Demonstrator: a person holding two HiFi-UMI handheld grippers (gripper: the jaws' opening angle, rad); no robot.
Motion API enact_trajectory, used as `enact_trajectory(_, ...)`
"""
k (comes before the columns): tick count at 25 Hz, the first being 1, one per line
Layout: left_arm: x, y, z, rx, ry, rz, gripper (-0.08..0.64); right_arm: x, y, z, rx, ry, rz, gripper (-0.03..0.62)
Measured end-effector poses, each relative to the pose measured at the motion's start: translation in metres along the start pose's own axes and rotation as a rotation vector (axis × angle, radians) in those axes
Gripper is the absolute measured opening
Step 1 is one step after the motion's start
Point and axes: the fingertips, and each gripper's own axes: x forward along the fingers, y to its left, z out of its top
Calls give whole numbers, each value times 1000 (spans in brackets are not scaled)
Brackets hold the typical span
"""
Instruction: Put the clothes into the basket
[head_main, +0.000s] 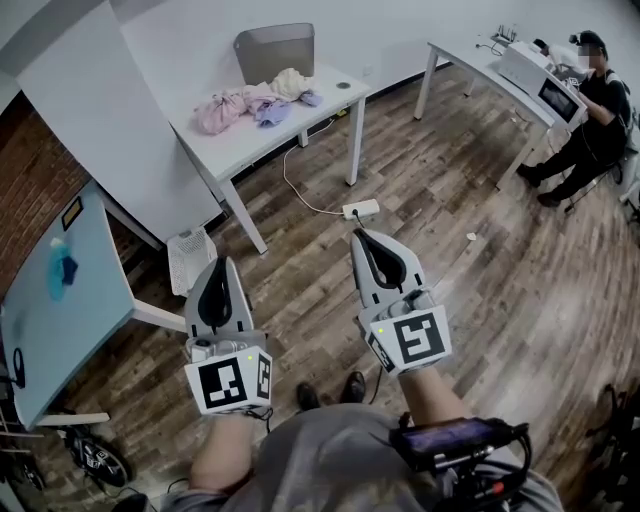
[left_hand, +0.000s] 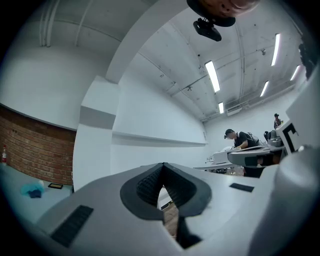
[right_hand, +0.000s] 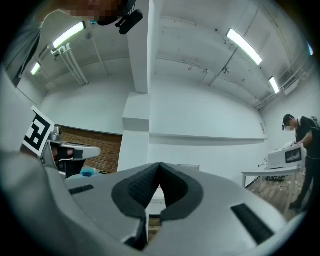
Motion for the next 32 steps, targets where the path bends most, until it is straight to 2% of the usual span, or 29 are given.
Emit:
enact_trajectory(4,1,-14,2,7,-1,-3,8,-8,-10,0,4,-4,-4,6)
enact_trajectory(10,4,-36,5,11,-1,3,8,-19,-31,2,84,-14,17,8)
enact_trajectory(14,1,-50,3,18,8,14,8,-26,-37,-2,69,7,50,8)
enact_trajectory(18,3,-60,-4,20,31,14,8,-27,-49,-11,80,20,48,8)
enact_trajectory(26,28,-52,-25,10,65,25,8,-4,-49,-35,87,61,72,8)
enact_trajectory(32,82,-27,-43,-6,63,28,8,52,-62,-49,92,66,72,8)
